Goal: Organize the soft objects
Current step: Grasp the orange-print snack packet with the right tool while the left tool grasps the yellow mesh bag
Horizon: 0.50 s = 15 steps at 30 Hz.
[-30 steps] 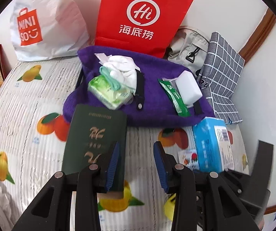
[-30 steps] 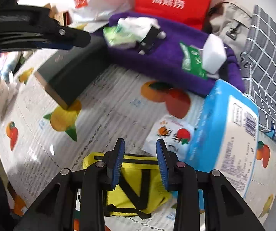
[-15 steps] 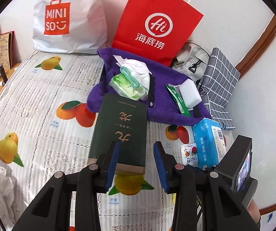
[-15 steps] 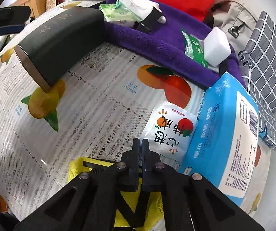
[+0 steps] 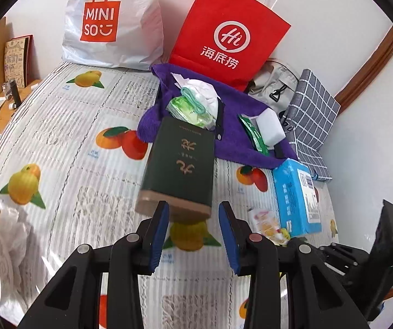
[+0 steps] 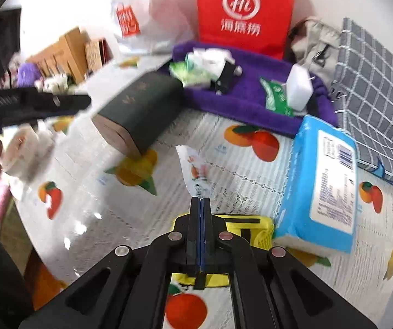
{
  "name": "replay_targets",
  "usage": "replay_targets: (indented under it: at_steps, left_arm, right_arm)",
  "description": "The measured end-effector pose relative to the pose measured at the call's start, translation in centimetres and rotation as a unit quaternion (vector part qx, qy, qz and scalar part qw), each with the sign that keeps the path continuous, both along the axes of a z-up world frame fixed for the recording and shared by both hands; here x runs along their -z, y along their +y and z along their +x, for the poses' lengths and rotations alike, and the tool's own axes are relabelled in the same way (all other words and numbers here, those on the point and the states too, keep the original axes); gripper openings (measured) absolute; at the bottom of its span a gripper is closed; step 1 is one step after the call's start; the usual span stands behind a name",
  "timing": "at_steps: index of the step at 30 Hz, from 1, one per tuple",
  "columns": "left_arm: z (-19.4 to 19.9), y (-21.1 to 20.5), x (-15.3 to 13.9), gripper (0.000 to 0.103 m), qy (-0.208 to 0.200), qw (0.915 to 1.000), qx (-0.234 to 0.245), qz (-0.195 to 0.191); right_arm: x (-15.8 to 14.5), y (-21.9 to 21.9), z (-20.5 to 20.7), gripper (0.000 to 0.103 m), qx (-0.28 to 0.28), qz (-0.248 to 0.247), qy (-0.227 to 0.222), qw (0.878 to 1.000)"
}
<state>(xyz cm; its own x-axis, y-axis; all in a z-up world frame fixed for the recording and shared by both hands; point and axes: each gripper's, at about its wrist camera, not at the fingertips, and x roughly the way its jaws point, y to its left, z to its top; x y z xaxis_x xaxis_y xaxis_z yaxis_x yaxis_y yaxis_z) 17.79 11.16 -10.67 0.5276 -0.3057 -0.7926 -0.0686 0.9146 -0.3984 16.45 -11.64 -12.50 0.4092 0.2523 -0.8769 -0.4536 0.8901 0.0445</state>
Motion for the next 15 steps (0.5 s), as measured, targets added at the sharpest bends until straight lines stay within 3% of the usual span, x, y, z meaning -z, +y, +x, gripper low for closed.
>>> replay_targets:
  at_steps: [11, 15]
  left_arm:
    - [-2.6, -2.5, -0.4, 0.036, 0.007, 0.9999, 0.009, 0.012]
    - [-2.9, -4.3, 0.0, 0.036, 0.016, 0.9993, 0.023, 0.023]
  right_arm:
    - [-3.2, -6.7, -3.6, 0.000, 0.075, 0.065, -0.019, 0.995]
    - [-3.0, -9.6, -5.4, 0.000, 0.099, 0.086, -0.007, 0.991]
